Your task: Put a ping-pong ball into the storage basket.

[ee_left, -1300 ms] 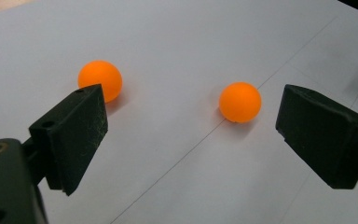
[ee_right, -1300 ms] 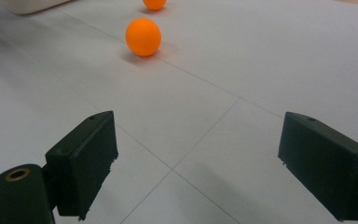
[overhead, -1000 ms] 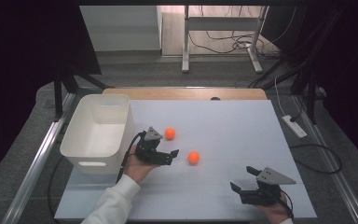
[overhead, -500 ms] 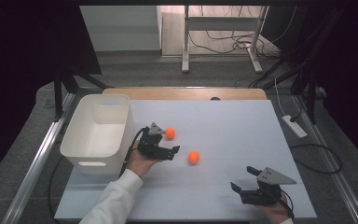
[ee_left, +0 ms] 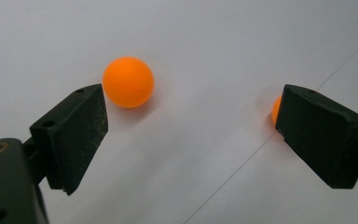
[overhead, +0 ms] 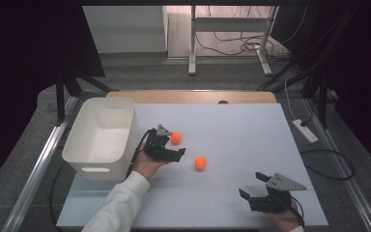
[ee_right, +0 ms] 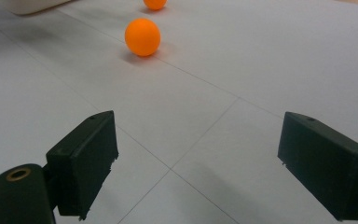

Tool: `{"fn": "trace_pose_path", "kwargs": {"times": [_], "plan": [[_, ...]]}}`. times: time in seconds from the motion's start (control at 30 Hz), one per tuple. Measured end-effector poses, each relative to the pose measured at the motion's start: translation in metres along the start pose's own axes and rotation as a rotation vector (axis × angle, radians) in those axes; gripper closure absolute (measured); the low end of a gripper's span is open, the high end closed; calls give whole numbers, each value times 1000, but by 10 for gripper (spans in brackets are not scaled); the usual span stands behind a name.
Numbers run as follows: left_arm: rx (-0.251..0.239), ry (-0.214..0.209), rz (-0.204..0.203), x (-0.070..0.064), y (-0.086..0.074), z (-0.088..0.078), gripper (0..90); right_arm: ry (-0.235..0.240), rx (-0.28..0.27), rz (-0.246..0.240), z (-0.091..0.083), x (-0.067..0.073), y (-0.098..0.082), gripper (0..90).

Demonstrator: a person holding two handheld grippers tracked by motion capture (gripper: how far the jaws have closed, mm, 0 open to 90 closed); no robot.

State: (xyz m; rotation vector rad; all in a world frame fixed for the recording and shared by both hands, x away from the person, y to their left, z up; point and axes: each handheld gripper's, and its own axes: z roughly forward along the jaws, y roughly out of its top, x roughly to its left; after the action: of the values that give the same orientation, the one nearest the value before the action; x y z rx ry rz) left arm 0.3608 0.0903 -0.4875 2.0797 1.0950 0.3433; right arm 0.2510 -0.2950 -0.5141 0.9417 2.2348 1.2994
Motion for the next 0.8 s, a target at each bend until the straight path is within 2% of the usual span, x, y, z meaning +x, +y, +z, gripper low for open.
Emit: {"fn": "trace_pose_path", "kwargs": {"times": [0.43,0.8], "plan": [[9,27,-20,12,1,12,106,-2,-1,2,0,-1,0,117],[19,27,-26,18,4,22,108,-2,4,-2,1,-2,0,117]]}}
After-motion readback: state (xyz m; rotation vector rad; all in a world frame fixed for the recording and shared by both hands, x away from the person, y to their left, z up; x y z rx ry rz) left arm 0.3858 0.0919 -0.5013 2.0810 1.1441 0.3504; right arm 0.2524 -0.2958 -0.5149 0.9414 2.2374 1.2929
